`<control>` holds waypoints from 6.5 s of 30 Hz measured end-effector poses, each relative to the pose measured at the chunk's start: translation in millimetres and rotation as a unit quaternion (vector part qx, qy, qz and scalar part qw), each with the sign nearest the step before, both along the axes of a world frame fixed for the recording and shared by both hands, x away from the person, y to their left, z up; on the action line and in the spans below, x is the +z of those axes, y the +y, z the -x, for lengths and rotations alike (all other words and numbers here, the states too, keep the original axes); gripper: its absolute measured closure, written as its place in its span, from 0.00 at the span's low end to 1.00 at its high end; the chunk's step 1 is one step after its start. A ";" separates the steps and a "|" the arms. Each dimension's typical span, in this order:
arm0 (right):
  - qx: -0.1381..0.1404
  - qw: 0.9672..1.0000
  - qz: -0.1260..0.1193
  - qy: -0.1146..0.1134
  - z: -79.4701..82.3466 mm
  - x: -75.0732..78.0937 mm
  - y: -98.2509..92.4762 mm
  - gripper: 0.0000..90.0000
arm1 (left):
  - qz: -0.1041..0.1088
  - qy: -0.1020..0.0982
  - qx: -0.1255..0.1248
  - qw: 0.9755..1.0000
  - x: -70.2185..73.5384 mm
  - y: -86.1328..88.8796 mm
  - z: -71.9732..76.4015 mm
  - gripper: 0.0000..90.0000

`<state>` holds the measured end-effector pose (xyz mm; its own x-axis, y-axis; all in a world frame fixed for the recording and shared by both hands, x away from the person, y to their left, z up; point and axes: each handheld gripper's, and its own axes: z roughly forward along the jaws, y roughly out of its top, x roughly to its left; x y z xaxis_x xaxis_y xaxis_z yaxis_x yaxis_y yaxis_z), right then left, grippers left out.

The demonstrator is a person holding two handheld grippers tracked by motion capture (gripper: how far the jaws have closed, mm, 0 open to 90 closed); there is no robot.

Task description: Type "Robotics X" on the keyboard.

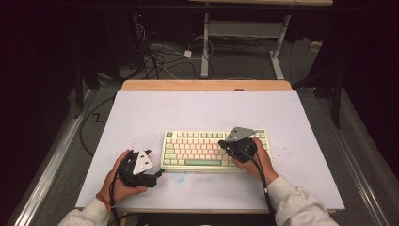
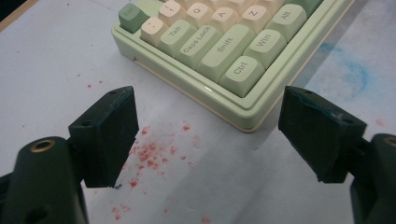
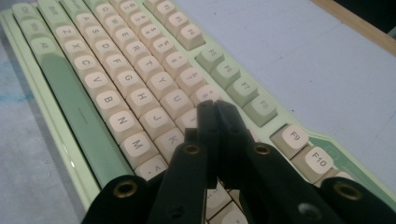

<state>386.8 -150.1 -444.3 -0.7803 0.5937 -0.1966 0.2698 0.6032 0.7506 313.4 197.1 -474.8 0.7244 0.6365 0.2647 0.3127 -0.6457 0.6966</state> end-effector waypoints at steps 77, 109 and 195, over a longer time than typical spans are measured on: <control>-0.088 0.991 -0.019 -0.098 77.5 -17.8 -92.7 0.27 | 0.014 0.082 -0.085 0.993 39.1 -98.5 -71.5 0.98; -0.082 0.992 -0.013 -0.097 77.4 -18.7 -90.7 0.27 | -0.014 0.097 -0.101 0.990 30.3 -131.3 -90.5 0.98; -0.085 0.991 -0.007 -0.101 78.1 -16.8 -89.5 0.27 | 0.009 -0.087 -0.039 0.995 38.6 -52.0 -28.1 0.20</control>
<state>308.7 -239.6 -461.1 -0.6148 0.7169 -0.3288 0.2106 0.5509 0.8076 341.5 145.1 -436.2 0.7162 0.5857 0.3797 0.1361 -0.6507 0.7471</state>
